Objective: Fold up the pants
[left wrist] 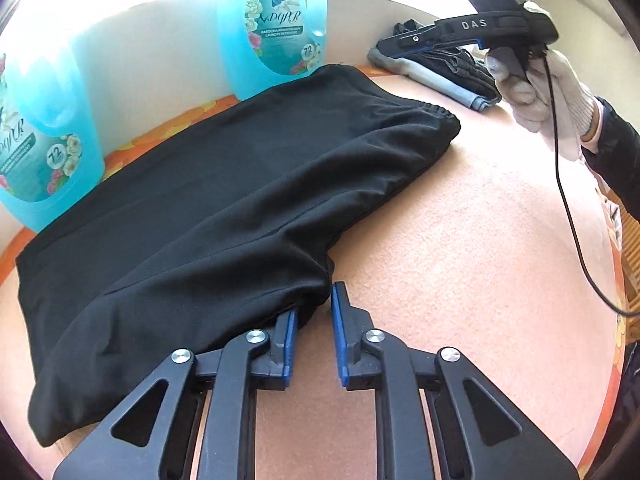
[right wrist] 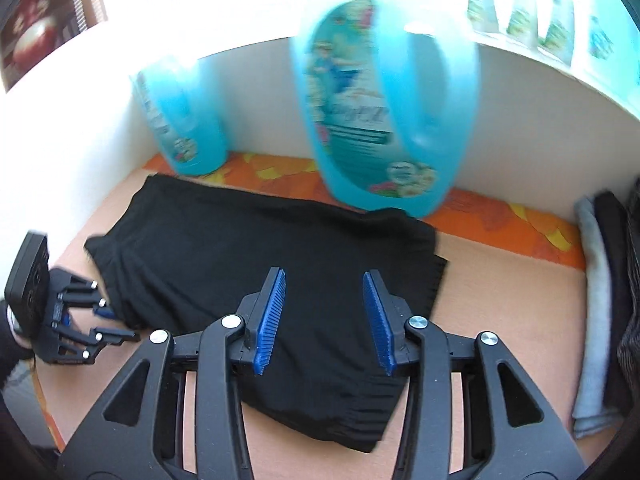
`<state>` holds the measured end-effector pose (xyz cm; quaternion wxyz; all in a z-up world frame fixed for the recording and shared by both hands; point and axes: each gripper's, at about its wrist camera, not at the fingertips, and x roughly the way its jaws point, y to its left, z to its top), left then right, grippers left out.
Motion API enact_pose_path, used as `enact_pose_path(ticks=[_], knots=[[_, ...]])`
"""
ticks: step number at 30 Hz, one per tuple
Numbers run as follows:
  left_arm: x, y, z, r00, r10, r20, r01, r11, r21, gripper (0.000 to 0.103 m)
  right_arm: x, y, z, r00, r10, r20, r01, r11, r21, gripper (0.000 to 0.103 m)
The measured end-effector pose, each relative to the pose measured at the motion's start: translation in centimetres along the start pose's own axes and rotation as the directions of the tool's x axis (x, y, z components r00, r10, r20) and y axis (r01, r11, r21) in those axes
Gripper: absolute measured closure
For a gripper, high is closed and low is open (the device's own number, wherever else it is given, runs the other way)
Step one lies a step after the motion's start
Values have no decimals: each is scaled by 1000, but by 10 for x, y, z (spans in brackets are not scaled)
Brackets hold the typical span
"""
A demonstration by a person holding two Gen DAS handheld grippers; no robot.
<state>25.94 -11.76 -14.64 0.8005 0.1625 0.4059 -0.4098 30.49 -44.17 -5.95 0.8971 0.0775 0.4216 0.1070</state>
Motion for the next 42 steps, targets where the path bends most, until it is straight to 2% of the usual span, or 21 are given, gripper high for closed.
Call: enact_pose_path(ticks=[2,3,9,15,19,22,24,30,31,33,34,39,40,42], knots=[[-4,2,-3,1000,-18,5,18,1000,-12,91,3,-23,2,1000,10,-21,-8,998,67,60],[-6,3,-4,1000,-16,7,16,1000,-16,91,5,-30,2,1000,-10,-26,12,997,70,60],[-3,-6,-6,1000,-14,-12,14,1000,-17,91,38,-46,3,994,-79,-76,88,990,114,60],[-2,-10,-8,999,-18,-34,18,1000,-20,91,71,-80,13,996,6,-86,18,961,277,57],[-13,-11,-14,999,-31,-45,30,999,-24,91,79,-81,20,999,13,-47,0,965,262,57],[-29,-17,-19,999,-32,-44,32,999,-6,91,79,-83,27,999,29,-18,-24,968,249,53],[-40,-22,-20,999,-19,-31,20,1000,15,91,80,-86,30,998,68,-3,-65,964,256,53],[-70,-18,-15,999,10,47,-9,1000,-15,91,90,-88,30,986,166,-2,-159,947,278,53],[-72,-15,-14,998,22,58,-20,1000,-23,91,91,-86,29,984,176,0,-169,946,277,55],[-79,-11,-12,996,43,74,-40,999,-36,91,91,-78,27,983,183,-5,-176,952,250,75],[-80,-8,-12,995,55,79,-51,998,-45,91,90,-74,26,983,182,-5,-175,955,240,78],[-78,18,-9,989,125,86,-116,988,-101,91,59,-57,23,988,134,78,-147,970,196,80],[-77,22,-9,987,137,85,-127,986,-106,91,54,-54,24,991,108,81,-122,974,190,81],[-75,30,-11,983,158,88,-147,982,-121,91,51,-55,26,998,9,56,-20,982,186,85]])
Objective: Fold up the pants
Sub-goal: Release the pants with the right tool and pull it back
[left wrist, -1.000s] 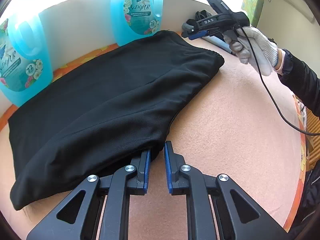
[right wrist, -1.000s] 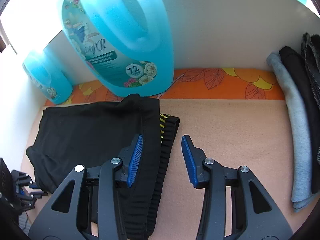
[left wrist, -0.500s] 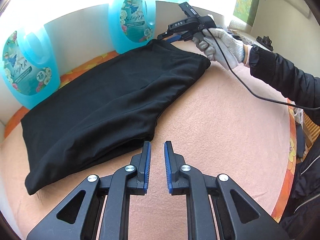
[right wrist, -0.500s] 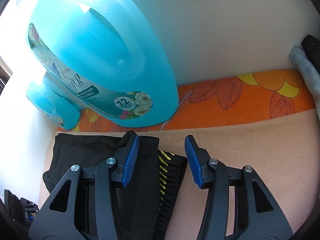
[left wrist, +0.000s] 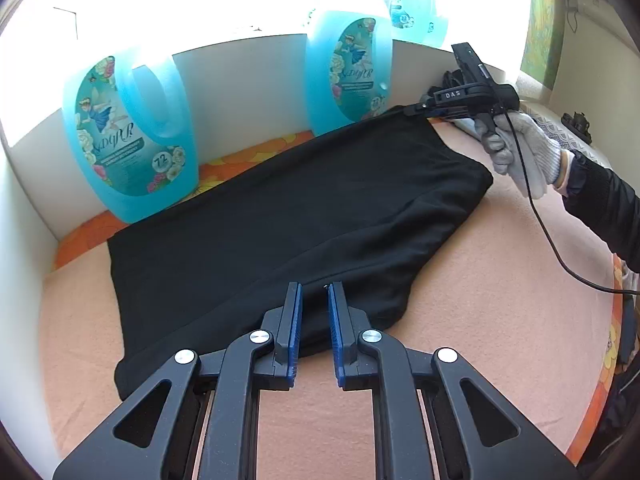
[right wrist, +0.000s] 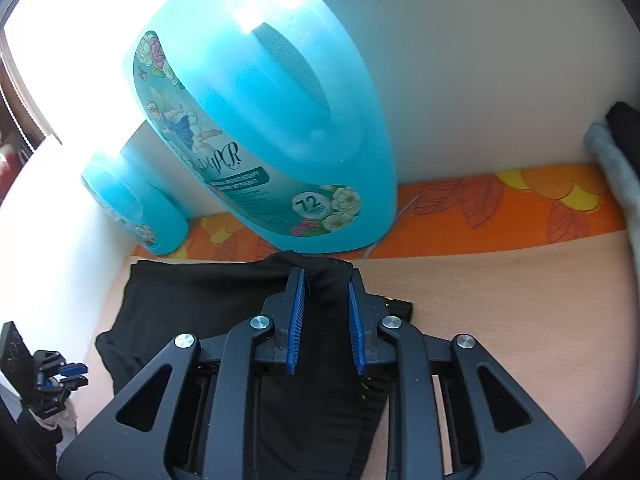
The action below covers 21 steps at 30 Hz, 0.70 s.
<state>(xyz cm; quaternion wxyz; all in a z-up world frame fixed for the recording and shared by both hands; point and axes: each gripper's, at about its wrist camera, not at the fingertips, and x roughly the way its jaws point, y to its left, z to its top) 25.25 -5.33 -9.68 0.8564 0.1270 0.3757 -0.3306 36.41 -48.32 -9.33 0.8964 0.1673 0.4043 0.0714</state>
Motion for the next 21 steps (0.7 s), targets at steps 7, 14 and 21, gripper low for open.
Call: enact_pose_path(ticks=[7,14,21], knots=[[10,22,1,1000,27,3,-27,998,-63,91,15,-3,-3,990,-130,-63,127,990,-58,79],[22,40,-9,995,88,-38,-91,992,-89,91,-24,11,-11,988,-155,3,154,981,-115,57],[19,91,-12,985,167,-42,-172,954,-245,90,-58,77,-46,998,-63,8,63,956,-286,57]])
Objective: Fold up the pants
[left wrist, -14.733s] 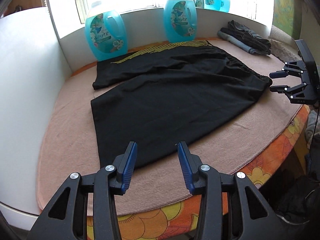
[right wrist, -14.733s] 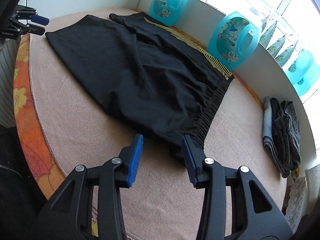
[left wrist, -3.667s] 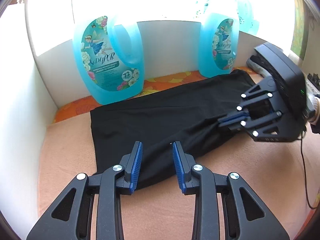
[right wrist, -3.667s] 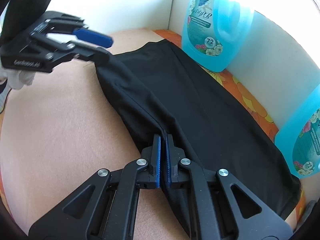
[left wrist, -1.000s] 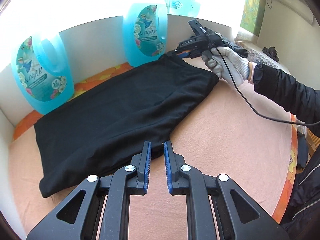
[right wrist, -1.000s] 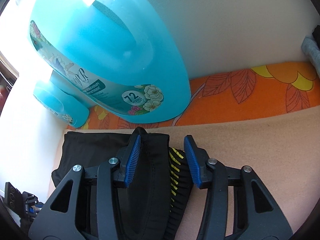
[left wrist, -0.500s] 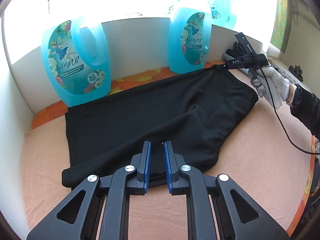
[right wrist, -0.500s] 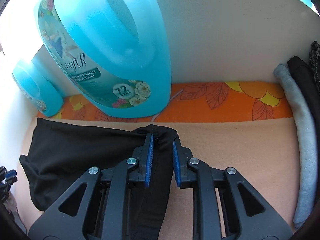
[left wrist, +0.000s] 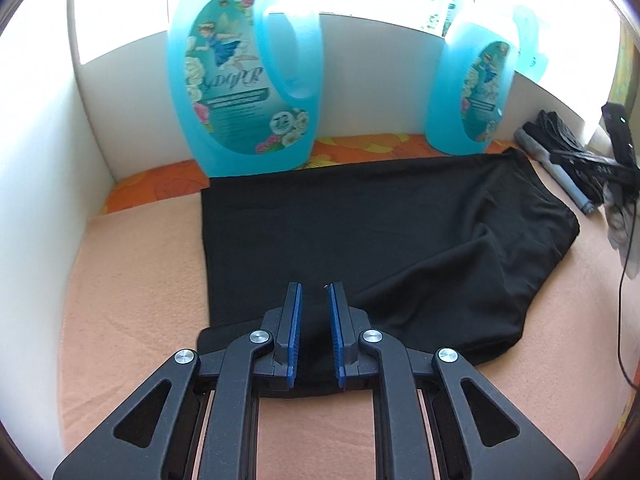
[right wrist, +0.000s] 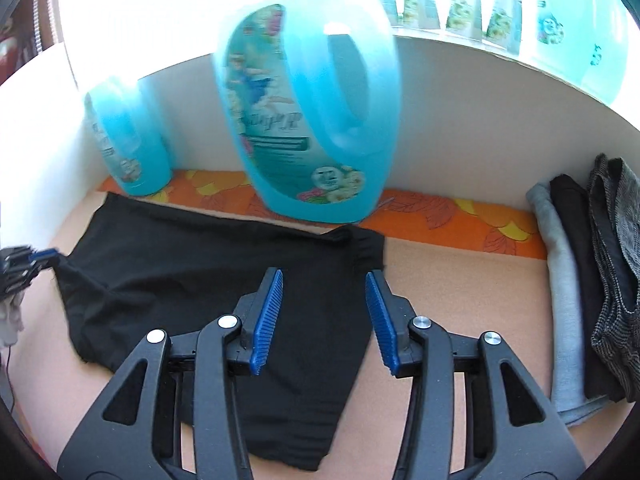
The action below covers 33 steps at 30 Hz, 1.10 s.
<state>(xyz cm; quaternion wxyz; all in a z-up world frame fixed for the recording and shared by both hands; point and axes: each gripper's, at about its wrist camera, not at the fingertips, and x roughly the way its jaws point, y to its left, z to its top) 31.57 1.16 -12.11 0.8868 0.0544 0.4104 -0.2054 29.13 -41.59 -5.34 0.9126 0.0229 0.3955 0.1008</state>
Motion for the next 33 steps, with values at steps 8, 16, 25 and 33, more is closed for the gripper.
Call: enact_pose_path(ticks=[8,16,25,33], knots=[[32,40,27,996,85,-28,-87,988,-125,73,8,126,-31,958,265,-112,-284,932,-224,57],[72,54,55,996,78,-42,-85,980,-179,60,32,219,-62,909,339,-243,-412,822,-394,57],[101,48,60,987,140,-83,-148,983,-105,85,56,256,-84,939,234,-253,-337,778,-530,58],[96,47,58,979,188,-77,-192,980,-44,100,64,246,-84,920,257,-294,-378,779,-500,97]])
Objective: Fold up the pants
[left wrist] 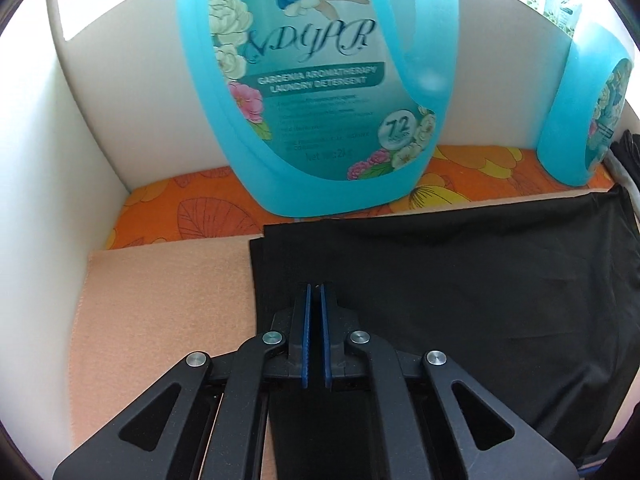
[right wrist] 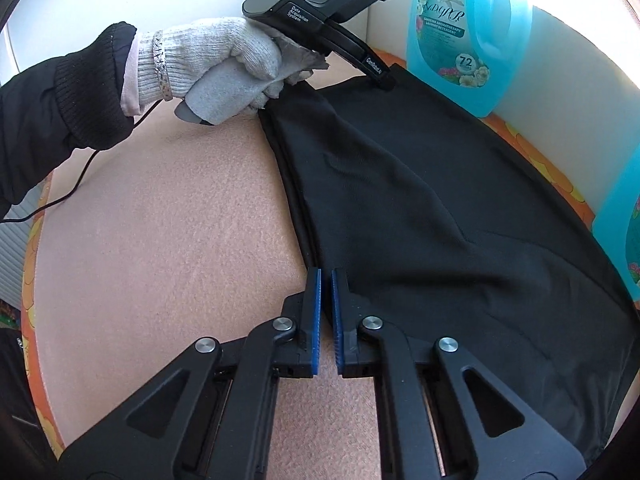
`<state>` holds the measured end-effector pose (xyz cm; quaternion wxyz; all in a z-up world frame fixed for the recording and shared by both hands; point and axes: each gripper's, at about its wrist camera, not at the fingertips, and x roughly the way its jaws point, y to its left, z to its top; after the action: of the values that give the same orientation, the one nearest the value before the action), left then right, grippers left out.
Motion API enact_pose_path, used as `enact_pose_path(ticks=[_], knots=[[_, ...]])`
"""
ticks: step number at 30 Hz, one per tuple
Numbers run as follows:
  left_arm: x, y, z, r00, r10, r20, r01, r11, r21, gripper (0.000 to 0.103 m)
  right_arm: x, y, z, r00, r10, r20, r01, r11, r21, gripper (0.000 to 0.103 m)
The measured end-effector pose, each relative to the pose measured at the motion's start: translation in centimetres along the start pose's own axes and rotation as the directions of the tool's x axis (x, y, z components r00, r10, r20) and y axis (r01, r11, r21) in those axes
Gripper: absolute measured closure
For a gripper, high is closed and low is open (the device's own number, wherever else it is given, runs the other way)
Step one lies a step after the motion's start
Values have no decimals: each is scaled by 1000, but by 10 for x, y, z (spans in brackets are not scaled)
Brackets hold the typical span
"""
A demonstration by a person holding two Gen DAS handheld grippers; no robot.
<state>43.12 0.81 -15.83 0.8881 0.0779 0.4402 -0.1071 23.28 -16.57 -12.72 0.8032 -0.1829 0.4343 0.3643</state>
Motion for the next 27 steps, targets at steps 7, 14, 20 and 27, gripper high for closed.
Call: enact_pose_path(ticks=[7,14,20,27], knots=[[-28,19,-2,998,43,36,-43,999,-16,99,-16,-9,-2,992,129,-12,-129,991,18,97],[-110,-24,-44,991,-64,120,46,989,144,99,-47,-52,26,991,88,103,-101,987,127,94],[-127,-62,-84,988,-133,77,112,966,235,99,-20,-87,82,994,75,83,-89,982,168,94],[-98,-62,-98,982,-188,-18,189,966,177,99,43,-99,116,999,46,-18,-42,981,189,94]])
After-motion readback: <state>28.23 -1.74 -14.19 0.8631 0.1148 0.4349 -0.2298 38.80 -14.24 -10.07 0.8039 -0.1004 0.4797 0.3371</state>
